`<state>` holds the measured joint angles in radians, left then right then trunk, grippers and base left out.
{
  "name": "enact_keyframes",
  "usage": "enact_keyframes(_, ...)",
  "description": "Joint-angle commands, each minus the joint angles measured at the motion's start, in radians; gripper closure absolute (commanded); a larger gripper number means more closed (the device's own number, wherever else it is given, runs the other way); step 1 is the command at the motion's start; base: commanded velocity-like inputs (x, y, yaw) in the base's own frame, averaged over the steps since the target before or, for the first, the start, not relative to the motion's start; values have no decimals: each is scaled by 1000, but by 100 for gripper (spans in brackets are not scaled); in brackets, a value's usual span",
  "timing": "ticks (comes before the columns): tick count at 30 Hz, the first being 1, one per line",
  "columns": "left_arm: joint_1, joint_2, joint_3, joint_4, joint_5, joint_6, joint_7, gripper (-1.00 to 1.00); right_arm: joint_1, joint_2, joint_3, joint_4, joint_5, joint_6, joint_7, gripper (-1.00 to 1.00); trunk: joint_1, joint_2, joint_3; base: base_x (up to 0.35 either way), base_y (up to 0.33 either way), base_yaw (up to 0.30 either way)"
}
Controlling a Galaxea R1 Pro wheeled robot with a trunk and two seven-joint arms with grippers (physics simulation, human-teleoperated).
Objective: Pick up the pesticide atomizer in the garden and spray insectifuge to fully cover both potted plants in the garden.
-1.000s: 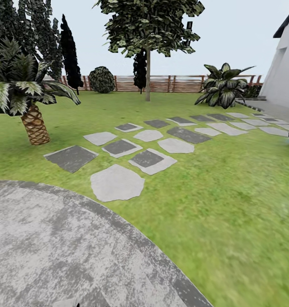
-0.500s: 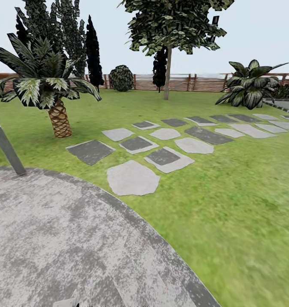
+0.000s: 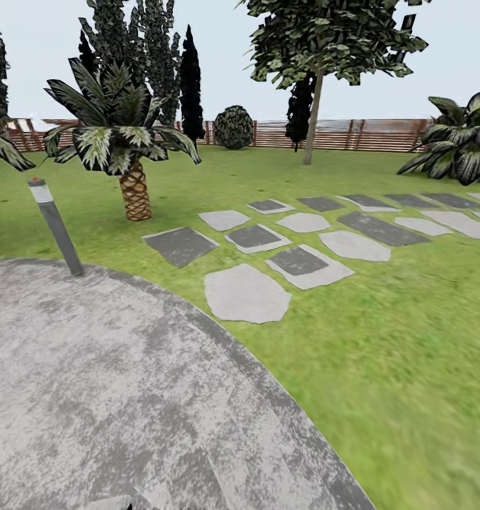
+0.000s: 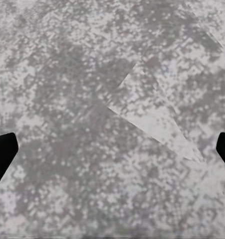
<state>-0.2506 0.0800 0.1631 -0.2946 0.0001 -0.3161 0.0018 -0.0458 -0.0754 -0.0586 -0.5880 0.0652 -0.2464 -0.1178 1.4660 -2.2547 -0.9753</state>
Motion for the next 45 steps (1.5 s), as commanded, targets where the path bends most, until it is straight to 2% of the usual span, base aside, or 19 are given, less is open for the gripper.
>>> enact_keyframes(1,-1,-1,1,1,1,-4,-1,-100,0,0,-1,0,7,-2,-3,-100,0,0,-1,0,0,273)
enact_keyframes(34,0,0,3,2,1,-3,1,-100,0,-5,-6,-6,7,-3,-3,-100,0,0,-23,0,2,273)
enact_keyframes(45,-1,0,3,2,-1,-3,1,-100,0,-6,-5,-3,8,-4,-3,-100,0,0,-32,0,203,270)
